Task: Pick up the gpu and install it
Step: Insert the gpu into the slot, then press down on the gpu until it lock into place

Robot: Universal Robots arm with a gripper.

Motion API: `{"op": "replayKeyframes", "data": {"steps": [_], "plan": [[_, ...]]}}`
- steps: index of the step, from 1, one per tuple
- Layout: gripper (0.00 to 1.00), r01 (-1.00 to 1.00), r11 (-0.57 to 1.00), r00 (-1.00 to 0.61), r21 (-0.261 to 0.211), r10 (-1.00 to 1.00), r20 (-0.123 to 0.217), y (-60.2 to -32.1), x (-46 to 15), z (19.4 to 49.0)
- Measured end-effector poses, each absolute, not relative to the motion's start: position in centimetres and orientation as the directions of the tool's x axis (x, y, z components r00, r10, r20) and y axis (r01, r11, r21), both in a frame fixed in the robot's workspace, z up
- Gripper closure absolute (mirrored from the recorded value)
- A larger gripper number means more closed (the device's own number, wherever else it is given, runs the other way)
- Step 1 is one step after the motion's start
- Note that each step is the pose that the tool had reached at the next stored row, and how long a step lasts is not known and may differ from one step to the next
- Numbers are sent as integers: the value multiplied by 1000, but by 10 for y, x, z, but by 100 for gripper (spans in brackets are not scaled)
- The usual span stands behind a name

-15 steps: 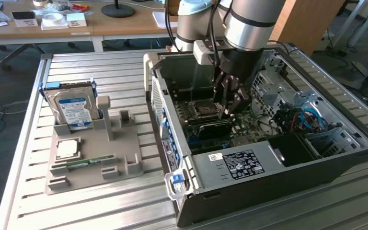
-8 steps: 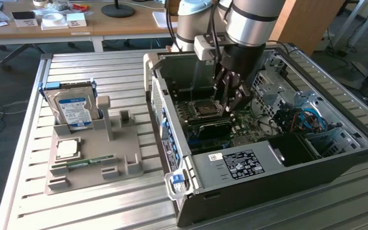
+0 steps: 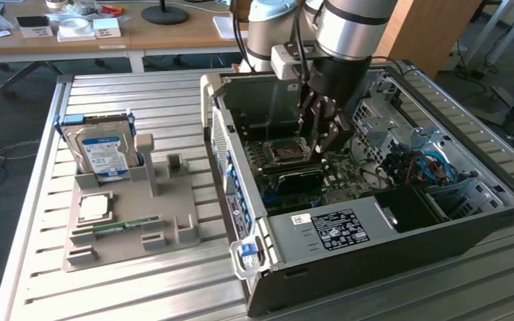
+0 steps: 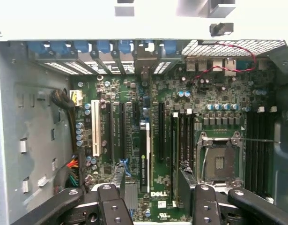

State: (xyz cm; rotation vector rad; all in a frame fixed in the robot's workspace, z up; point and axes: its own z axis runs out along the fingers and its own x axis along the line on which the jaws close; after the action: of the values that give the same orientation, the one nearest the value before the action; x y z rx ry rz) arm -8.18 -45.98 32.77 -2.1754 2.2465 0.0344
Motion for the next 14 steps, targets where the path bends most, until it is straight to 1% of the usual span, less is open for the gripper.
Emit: {"op": "replayKeyframes", "data": {"steps": [3,14], "plan": [[42,-999,32,-32,6,-999,-26,-455,-82,328],[42,-999,32,-32,6,-999,-26,-458,-82,328]]}}
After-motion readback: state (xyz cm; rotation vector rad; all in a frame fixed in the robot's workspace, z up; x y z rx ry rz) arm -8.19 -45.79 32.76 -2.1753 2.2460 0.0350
